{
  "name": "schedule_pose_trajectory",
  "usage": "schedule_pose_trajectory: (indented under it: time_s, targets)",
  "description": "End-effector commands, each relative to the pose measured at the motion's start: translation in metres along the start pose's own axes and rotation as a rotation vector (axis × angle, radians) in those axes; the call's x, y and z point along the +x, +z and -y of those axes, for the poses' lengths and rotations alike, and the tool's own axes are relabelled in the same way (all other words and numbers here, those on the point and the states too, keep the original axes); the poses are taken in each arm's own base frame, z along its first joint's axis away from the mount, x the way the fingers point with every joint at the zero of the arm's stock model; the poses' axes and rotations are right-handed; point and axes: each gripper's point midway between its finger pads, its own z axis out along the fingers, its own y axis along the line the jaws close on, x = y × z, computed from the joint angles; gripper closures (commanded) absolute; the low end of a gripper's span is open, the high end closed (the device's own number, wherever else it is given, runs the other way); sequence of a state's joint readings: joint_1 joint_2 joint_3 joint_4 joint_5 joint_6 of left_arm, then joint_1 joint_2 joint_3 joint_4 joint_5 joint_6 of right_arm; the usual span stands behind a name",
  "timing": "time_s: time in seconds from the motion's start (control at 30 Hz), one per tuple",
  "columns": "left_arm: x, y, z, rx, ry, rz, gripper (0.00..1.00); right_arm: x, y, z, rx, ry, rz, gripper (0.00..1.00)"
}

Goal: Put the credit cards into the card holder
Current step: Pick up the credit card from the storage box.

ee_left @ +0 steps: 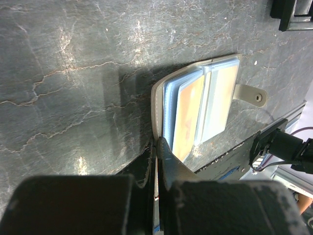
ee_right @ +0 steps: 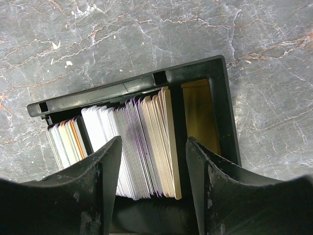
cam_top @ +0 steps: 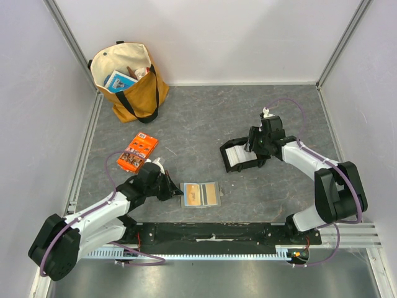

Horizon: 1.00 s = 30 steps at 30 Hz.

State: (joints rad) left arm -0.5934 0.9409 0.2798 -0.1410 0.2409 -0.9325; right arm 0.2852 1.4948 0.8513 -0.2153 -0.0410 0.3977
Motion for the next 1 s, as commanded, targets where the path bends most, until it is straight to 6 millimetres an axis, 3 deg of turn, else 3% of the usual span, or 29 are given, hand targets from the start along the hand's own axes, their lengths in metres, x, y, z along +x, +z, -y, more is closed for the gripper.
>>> schedule_pose_trajectory:
  time_s: [0.0,0.53,0.8,0.97]
  targets:
    - [-0.01,-0.002,0.018,0.049,0.032,0.018,0.98,0.0,-0.006,-0.014,-0.075,-0.008,-0.003,0.4]
    - [-0.01,-0.001,0.018,0.049,0.031,0.018,0.98,-0.008,-0.01,-0.014,-0.091,0.005,0.014,0.55]
    - [-0.01,-0.001,0.017,0.047,0.03,0.016,0.98,-0.007,-0.01,-0.011,-0.092,0.009,0.01,0.69]
    - [-0.009,-0.001,0.016,0.048,0.032,0.015,0.98,-0.009,-0.011,-0.01,-0.093,0.015,0.015,0.71]
